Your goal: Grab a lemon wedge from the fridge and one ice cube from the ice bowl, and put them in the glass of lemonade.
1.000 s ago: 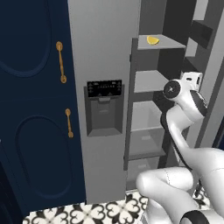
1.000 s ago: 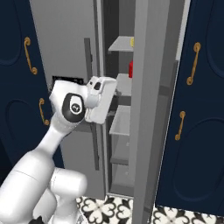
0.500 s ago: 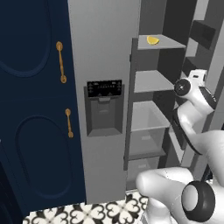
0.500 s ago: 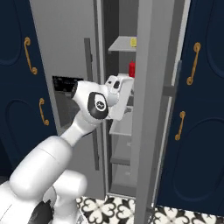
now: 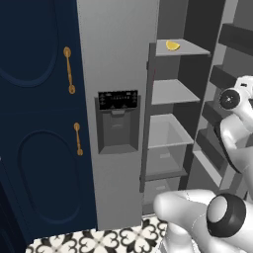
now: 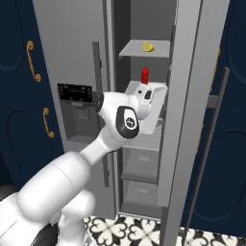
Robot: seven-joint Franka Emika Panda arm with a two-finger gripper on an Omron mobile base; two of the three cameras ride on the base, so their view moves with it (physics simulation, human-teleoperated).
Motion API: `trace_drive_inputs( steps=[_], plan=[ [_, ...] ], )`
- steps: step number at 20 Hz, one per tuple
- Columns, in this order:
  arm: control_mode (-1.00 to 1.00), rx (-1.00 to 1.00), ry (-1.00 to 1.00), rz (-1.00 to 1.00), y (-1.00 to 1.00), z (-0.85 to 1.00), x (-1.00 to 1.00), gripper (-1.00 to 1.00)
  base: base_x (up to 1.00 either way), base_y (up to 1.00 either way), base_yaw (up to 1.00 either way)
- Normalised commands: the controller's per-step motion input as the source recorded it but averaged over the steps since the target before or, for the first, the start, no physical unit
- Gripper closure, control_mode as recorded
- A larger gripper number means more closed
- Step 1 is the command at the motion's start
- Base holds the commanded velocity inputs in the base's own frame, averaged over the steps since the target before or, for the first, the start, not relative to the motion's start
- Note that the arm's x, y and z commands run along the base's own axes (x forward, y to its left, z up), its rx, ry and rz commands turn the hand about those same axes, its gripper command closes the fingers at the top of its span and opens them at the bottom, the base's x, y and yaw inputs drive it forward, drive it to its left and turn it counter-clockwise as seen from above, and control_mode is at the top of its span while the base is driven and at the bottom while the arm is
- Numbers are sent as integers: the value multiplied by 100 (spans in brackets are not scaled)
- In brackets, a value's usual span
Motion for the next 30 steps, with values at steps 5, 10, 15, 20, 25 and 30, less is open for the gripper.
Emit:
trace_drive_inputs(
  steps=[5, 10, 15, 20, 25, 30],
  plan=[
    [-100, 1, -8, 0, 8, 2, -64, -100, 0, 0, 0],
    [-100, 0, -25, -6, 88, 58, -73, -100, 0, 0, 0],
    [-100, 5, -20, -25, 100, 63, -45, -100, 0, 0, 0],
    [-100, 30, -13, -32, 100, 9, -30, -100, 0, 0, 0],
    [-100, 73, -17, -18, 86, -72, -22, -100, 0, 0, 0],
    [-100, 90, -3, 9, 30, -58, -10, -100, 0, 0, 0]
  ],
)
